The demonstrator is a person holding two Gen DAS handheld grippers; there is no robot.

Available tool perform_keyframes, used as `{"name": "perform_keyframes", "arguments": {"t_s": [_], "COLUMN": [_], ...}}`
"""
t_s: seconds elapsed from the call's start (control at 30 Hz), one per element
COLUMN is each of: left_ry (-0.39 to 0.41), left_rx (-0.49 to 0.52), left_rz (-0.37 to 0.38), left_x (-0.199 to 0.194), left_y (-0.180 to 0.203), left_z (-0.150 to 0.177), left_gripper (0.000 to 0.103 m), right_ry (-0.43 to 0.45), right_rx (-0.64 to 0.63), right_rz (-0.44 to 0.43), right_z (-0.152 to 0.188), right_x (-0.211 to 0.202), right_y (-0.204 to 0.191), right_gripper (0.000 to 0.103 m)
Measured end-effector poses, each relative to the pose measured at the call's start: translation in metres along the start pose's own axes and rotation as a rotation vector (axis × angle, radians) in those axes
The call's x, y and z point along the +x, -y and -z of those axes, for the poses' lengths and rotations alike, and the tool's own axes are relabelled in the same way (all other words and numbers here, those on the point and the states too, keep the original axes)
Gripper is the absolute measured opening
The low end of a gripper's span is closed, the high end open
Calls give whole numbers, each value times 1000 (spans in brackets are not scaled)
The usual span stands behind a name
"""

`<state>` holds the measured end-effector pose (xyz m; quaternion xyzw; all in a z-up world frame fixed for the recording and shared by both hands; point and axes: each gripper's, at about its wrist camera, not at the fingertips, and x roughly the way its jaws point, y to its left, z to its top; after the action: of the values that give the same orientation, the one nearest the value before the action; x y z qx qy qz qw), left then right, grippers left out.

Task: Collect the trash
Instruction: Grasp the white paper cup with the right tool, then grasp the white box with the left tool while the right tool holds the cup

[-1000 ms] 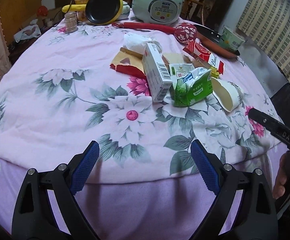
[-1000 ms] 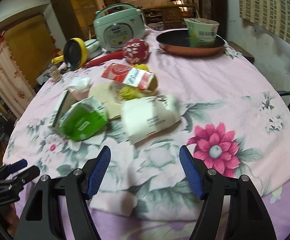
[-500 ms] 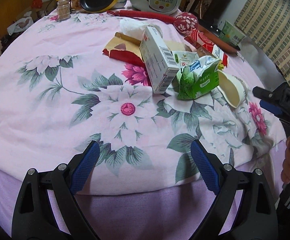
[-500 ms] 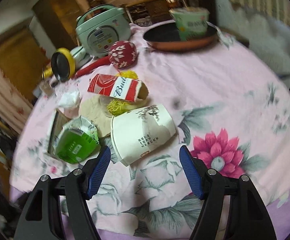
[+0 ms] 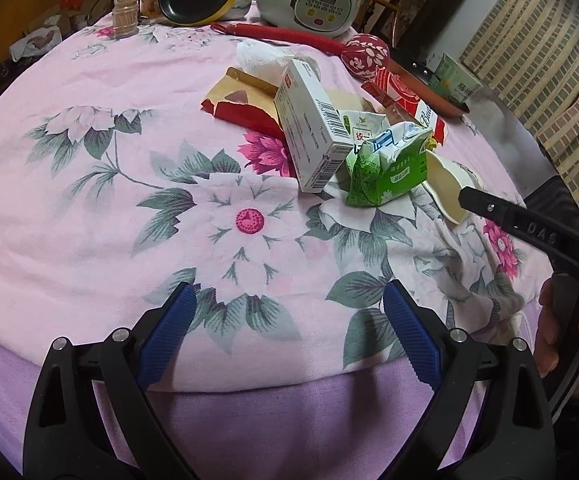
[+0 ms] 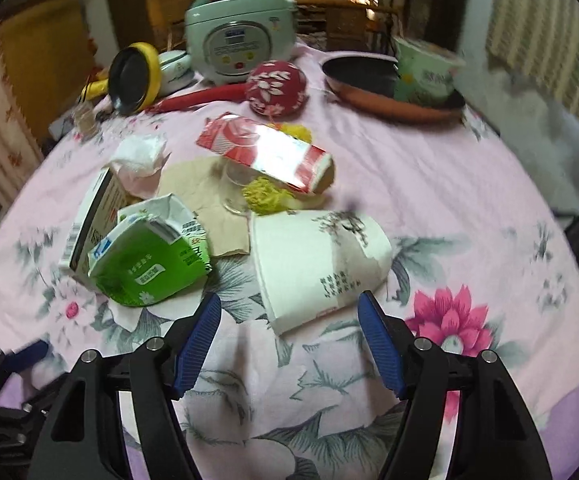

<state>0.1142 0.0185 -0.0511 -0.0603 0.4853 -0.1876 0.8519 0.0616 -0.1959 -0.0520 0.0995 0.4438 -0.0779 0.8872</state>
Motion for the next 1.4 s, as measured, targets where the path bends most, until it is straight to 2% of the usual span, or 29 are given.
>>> {"name": "perform_keyframes", "arguments": {"t_s": [0.3,0.5,0.6,0.67,0.8,0.93,1.1,1.27,1.4], "left_ry": [0,1,2,2,1,2,2,-5,4], "left_rx": [3,3,3,3,4,5,7,15,18], "left_rz": [3,5,7,6,6,6,1,-22,-105], "left_x": [0,0,-1,-1,0,0,0,1,-1], "left_y": [1,2,2,2,2,2,3,6,10], "left_z": [1,2,2,2,2,2,2,1,-1], "left_gripper": [93,93,93,93,93,94,95,95,95], "right_ry": [-97,-111,-114,-113,-122,-124,-108,-73,-45], "right_rx": [344,465,544,583,633,643,645,617,566], "right_rz": [-225,-293,-353,-380,-418,-405,-440,-449,-450], "right_z": [-8,-15,-15,-16,-20,-25,-21,-10,6], "right_x": [23,39,49,54,64,70,61,36,12], "right_y": [48,54,61,65,69,68,70,80,90], "right_gripper": [74,74,73,62,57,44,28,26,26]}}
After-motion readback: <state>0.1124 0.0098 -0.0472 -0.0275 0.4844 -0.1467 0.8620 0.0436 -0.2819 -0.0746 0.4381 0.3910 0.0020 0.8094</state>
